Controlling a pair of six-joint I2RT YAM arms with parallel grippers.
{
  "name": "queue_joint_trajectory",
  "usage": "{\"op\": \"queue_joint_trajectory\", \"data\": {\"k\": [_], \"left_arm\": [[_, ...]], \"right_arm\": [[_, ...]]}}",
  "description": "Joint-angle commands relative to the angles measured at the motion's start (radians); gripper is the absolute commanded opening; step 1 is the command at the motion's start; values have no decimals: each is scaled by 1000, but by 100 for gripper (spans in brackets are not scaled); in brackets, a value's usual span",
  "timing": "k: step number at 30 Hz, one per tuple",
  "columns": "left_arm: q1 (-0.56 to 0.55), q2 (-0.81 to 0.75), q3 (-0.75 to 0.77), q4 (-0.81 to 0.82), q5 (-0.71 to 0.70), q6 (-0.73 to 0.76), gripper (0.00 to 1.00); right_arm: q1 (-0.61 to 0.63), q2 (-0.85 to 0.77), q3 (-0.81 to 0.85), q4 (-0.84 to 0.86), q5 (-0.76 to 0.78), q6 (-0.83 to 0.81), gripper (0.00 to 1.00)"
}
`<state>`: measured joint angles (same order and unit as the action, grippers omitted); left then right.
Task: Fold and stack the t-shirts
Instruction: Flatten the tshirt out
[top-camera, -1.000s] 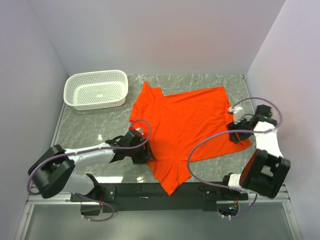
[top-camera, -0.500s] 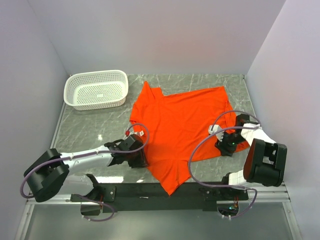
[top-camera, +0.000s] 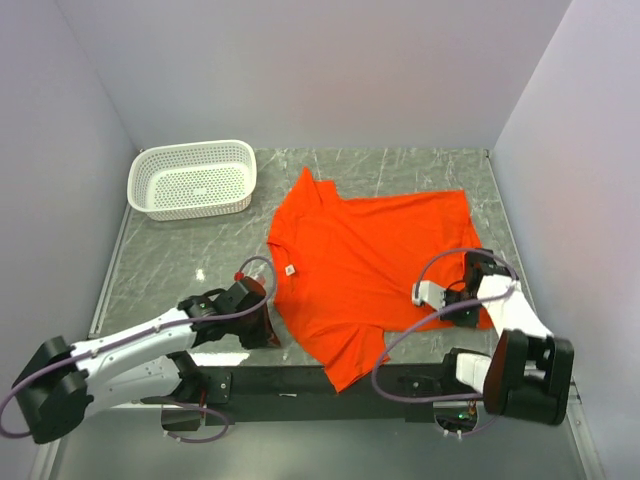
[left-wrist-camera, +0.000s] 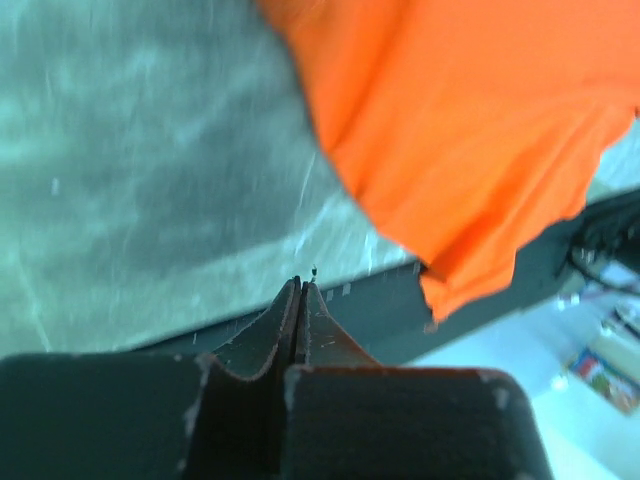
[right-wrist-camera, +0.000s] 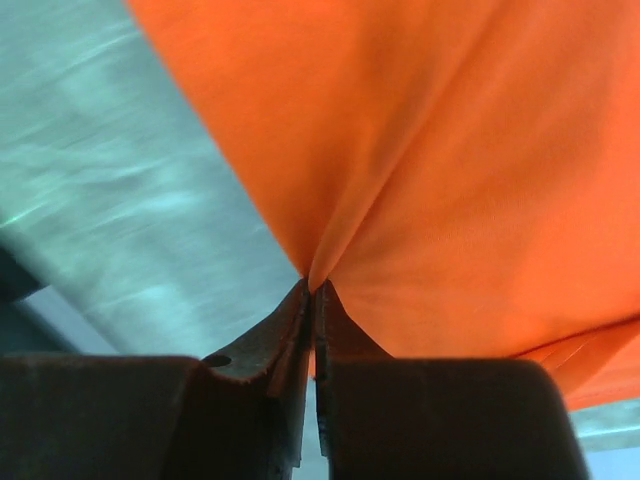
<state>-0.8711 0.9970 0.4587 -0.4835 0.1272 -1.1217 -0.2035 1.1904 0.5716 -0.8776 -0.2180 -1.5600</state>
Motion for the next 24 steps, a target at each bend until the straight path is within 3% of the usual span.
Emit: {"op": "queue_joint_trajectory", "data": {"k": [1,3,5,6,7,10,12,13,16,18,19,20,24], "left_arm": [[3,-83,-15,-105,81,-1,0],[1,-145,0,-151,115,6,0],[3,-208,41,-171,121,22,1],[3,-224,61,-178,85,28,5],[4,-233,83,-181,47,37,27],[47,-184,168,-130,-84,115,56],[154,-86,224,-52,-89,193,60],[208,-49,236,74,-49,271,62],[437,131,273,408,128,393,62],[535,329,392,527,195,442,63],[550,406,459,552,218,477,63],[561,566,626,539,245,494,63],[578,940,1074,395,266,571,61]], "right_arm": [[-8,-115,-36,-213,117,-68,11],[-20,-181,-62,-250,172,-103,13],[-31,-210,-43,-232,158,-69,31],[-40,-206,-11,-222,138,8,42],[-62,-192,38,-218,38,53,51],[-174,7,389,-242,-221,248,66],[-239,111,506,-216,-351,439,67],[-249,206,587,-190,-444,515,67],[-241,366,666,-49,-524,791,67],[-222,419,682,89,-520,962,66],[-203,449,686,139,-497,1010,66],[-194,463,689,213,-482,1046,66],[-183,532,746,272,-434,1178,65]]}}
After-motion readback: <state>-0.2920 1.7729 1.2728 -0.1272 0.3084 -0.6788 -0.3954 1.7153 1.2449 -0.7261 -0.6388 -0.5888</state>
